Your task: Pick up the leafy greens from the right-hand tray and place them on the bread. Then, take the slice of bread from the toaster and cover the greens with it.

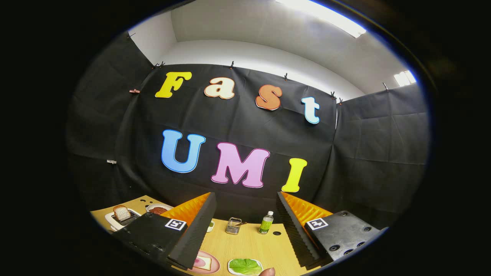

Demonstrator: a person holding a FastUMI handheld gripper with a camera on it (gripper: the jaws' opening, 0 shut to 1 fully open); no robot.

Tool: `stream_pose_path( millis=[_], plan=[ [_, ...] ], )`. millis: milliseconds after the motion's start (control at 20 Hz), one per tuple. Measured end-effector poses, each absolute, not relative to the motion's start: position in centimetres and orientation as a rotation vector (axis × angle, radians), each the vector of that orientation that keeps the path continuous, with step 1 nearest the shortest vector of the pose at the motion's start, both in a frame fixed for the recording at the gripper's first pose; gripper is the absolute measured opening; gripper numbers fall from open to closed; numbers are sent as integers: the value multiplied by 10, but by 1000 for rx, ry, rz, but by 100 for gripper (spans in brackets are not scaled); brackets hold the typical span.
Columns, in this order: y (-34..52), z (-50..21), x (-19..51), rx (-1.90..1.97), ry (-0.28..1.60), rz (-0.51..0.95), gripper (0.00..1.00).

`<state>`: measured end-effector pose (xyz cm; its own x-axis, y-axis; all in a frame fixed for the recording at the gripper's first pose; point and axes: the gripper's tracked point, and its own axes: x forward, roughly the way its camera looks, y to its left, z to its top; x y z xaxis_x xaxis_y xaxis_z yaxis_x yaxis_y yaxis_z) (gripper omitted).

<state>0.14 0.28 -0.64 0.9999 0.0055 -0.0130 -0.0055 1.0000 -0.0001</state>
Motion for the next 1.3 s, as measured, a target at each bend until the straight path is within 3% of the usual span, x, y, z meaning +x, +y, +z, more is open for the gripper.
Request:
stream_pose_path(
  millis=[500,1300],
  plan=[
    [7,-29,9,-27,66,72,97],
    [-4,-409,-3,-107,863,446,95]
  ],
)
